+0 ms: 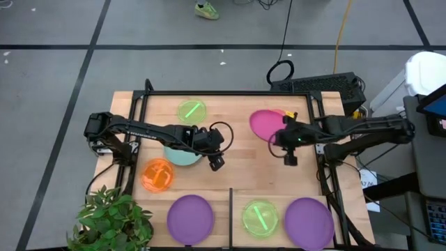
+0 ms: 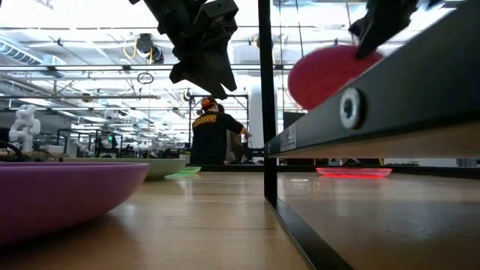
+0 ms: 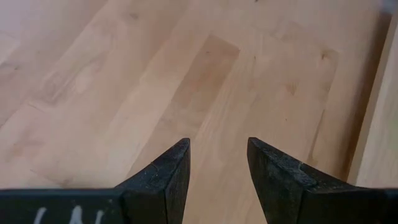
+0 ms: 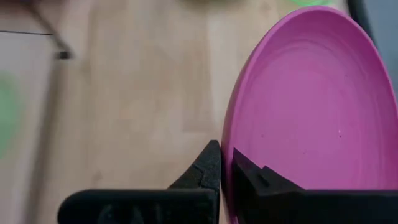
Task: Place and stack plates onto a shelf
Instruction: Stack the pink plate on top of the purple plate on the shelf
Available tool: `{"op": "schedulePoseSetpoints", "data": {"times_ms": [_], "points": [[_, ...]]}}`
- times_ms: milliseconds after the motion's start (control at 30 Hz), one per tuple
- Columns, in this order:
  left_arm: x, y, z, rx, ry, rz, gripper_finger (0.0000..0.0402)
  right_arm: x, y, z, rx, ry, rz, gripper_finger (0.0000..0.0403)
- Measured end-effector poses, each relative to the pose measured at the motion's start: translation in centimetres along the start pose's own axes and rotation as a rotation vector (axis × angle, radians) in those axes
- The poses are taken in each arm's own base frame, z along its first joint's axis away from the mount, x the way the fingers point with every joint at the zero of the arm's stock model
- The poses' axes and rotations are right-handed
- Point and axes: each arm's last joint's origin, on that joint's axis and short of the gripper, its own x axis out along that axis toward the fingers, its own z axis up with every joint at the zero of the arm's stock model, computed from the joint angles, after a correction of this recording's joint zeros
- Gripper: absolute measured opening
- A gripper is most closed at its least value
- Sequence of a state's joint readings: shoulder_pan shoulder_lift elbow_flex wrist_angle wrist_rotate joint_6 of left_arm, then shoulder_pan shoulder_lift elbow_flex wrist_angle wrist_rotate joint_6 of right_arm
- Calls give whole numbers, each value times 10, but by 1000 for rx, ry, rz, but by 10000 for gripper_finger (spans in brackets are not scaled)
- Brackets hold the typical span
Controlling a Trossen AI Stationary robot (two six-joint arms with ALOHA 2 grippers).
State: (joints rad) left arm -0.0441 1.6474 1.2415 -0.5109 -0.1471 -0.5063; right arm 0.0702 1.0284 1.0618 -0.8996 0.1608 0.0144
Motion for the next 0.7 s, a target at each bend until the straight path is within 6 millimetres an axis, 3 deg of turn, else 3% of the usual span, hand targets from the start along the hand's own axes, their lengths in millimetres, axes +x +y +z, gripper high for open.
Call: {"op": "schedulePoseSetpoints", "data": {"times_ms": [333,567,700], "points": [[2,11,7,23,-21,29,165,-43,29,21,28,-6,147,0],[2,15,9,18,-23,38,165,-66,39,27,242,25,350,0],[2,15,9,23,-27,32,165,-72,45,29,483,84,440,0]]}}
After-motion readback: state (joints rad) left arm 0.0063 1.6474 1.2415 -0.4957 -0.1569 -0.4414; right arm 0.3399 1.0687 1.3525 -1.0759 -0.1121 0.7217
